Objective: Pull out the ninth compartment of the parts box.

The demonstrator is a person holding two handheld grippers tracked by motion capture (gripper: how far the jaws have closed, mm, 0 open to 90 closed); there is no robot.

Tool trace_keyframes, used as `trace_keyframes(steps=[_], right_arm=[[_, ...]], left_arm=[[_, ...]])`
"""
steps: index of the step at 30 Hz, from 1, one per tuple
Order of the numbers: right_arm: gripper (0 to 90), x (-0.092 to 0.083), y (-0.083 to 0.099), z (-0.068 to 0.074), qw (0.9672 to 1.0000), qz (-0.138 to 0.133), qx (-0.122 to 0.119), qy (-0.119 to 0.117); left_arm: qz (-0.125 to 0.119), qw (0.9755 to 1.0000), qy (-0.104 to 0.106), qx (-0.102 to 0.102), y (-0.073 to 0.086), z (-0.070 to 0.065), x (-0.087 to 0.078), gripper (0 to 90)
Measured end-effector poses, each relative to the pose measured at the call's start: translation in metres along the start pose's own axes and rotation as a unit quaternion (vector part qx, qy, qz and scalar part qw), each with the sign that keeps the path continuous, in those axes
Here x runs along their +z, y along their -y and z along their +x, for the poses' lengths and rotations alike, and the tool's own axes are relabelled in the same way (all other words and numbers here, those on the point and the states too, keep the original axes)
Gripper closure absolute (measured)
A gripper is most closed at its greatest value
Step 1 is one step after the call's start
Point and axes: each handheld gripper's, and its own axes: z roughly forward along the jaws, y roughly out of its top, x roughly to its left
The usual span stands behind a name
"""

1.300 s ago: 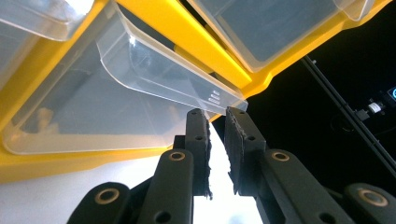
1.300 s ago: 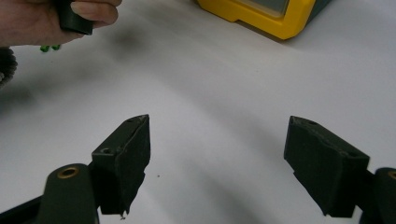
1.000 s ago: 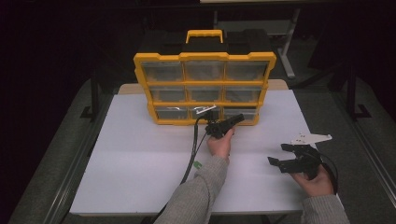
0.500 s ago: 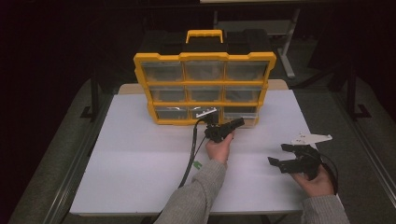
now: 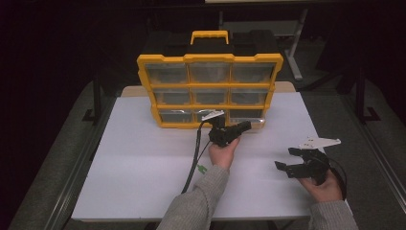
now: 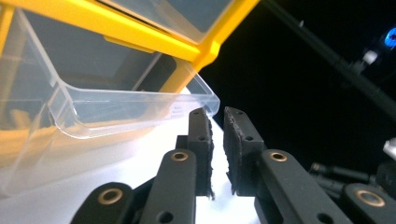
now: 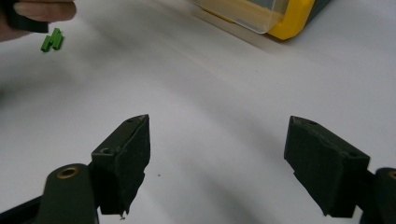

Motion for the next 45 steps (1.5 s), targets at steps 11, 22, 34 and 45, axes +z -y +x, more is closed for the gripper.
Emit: trace_keyframes(steps=[11, 22, 34, 45], right_arm=[[21.6, 0.001, 0.0, 0.001, 1.0, 0.006, 0.003, -0.001], [21.6, 0.002, -0.001, 0.002, 1.0, 0.004, 0.001, -0.003], [21.5, 0.004, -0.001, 0.0, 0.9999, 0.006, -0.004, -0.007], [21.3, 0.006, -0.001, 0.0, 0.9999, 0.009, -0.002, -0.011]], left_arm=[[0.088, 0.9841, -0.016, 0.153, -0.019, -0.019, -0.007, 63.8], [0.182, 0.9478, -0.037, 0.259, -0.051, -0.033, -0.001, 53.2], [0.243, 0.9003, -0.056, 0.357, -0.068, -0.034, 0.019, 51.5], [0.273, 0.8831, -0.075, 0.374, -0.073, -0.021, 0.035, 52.9]])
